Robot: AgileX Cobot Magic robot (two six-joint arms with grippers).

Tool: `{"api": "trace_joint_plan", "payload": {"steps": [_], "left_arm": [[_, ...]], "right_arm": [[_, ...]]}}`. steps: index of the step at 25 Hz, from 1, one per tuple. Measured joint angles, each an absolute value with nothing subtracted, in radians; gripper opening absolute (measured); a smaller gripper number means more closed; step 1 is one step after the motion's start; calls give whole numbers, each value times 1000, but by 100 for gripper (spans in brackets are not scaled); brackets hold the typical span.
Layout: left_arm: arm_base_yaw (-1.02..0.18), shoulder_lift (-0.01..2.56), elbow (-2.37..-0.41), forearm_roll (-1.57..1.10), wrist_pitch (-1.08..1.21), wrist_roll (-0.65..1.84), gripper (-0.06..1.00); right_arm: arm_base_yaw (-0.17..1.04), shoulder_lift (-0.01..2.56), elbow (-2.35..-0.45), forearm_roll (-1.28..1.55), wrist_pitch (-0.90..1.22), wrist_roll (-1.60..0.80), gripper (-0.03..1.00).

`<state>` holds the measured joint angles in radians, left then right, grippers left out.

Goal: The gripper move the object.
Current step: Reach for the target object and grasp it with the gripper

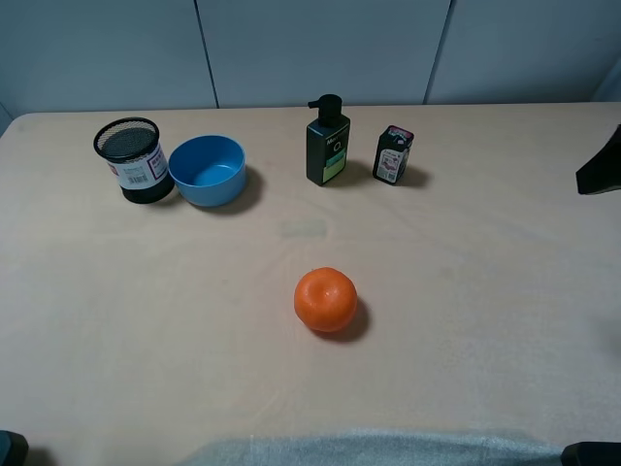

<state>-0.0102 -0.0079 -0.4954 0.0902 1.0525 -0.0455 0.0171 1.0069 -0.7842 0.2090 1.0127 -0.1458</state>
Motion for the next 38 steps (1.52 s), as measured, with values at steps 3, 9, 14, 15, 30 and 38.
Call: {"api": "trace_joint_plan", "payload": {"steps": [3,9,14,15,30,38], "left_arm": [[-10,-8,-495,90,1052,-46,79],[-10,-8,-495,90,1052,-46,79],[-10,-8,-495,90,1052,-46,79],[-10,-8,-495,90,1052,-46,79],[-10,-8,-495,90,1052,-46,79],[-10,-8,-495,90,1052,-46,79]], "right_arm": [[118,1041,-784,210,975,-149,69],[394,1146,-788,211,900,-70,69],[579,1264,-788,183,847,-9,69],[606,1281,-788,179,837,0,69],[799,1500,-789,168,663,49,69],[799,1587,-789,167,599,49,69]]}}
